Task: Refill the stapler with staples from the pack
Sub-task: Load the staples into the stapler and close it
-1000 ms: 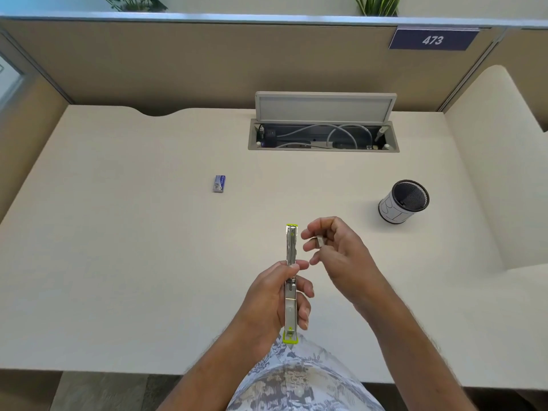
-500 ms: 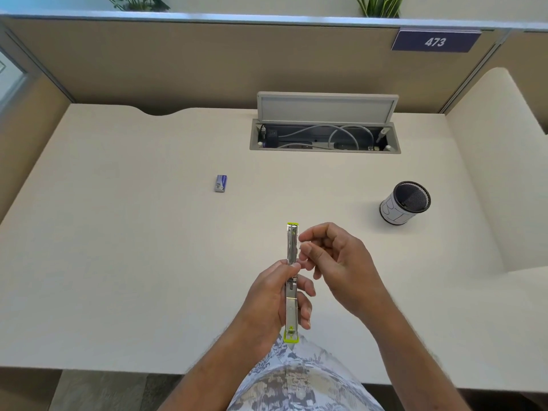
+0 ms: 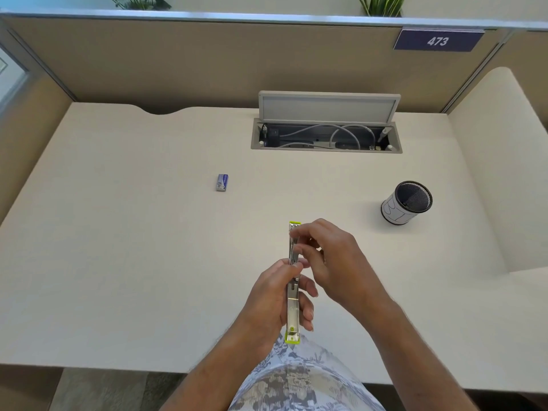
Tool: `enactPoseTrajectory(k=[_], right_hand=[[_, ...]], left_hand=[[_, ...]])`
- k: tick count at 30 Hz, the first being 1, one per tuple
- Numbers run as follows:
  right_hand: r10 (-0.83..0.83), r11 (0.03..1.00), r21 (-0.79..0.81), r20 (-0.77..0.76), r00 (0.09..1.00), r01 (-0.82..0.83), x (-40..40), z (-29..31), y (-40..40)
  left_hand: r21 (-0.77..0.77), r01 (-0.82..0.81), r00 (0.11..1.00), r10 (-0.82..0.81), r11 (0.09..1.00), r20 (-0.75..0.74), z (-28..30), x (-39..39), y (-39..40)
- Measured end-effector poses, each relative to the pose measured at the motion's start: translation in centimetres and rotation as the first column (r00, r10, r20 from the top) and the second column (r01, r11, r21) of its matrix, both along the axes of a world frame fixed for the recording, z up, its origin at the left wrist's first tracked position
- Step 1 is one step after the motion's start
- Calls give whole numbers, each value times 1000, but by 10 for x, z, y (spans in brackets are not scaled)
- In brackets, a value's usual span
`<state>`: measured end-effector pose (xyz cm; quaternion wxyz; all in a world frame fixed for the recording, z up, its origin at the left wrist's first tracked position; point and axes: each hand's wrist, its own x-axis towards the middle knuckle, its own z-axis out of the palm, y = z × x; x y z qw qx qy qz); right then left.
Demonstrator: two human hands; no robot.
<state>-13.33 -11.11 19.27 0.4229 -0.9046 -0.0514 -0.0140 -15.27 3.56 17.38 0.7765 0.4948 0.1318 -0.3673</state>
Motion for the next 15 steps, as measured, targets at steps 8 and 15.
enactPoseTrajectory(k=[8,15], right_hand=[[1,997,-76,41,999,2,-1,-4,-1],[-149,989,7,-34,988,149,-3,-11,4]], left_hand=[[31,-4,1000,4,1000,10,3,0,-1],[27,9,1000,-10,1000,26,3,0,-1]])
